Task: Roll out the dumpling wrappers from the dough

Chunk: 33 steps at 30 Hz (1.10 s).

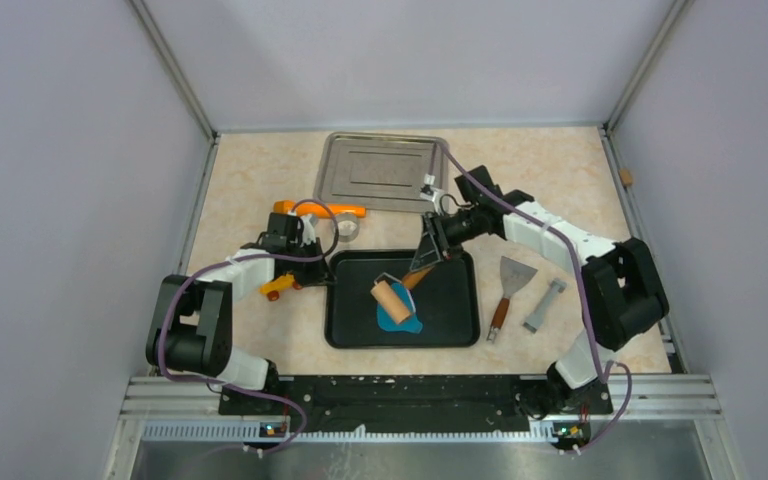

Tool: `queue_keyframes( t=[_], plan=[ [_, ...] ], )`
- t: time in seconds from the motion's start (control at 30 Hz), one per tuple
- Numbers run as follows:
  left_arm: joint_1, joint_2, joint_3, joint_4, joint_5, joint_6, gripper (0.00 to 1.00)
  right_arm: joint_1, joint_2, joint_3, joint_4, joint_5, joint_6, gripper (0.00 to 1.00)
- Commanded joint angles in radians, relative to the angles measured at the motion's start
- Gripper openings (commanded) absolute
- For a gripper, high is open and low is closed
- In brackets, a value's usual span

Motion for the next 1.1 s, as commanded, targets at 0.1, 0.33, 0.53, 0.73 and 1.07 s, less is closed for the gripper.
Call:
queue_keyframes(
  t=[0.1,0.33,0.53,0.73,1.07],
  plan=[
    [-0.005,-0.028,-0.007,-0.057,0.044,0.025,0.00,-0.057,-0.013,-0.158,0.006,0.168,0.037,0.00],
    [-0.005,-0.023,-0.004,-0.053,0.033,0.025,0.00,-0.035,0.111,-0.245,0.091,0.348,0.003,0.00],
    [-0.005,-0.043,-0.020,-0.037,0.019,0.024,0.00,-0.020,0.202,-0.202,0.091,0.394,-0.037,0.00],
    [-0.005,-0.037,-0.027,-0.020,0.031,0.020,0.00,0.019,0.235,-0.107,0.094,0.364,-0.056,0.00],
    [-0.005,0.019,0.021,-0.030,0.035,0.031,0.00,0.075,0.019,0.211,-0.020,0.002,-0.277,0.00]
  ],
)
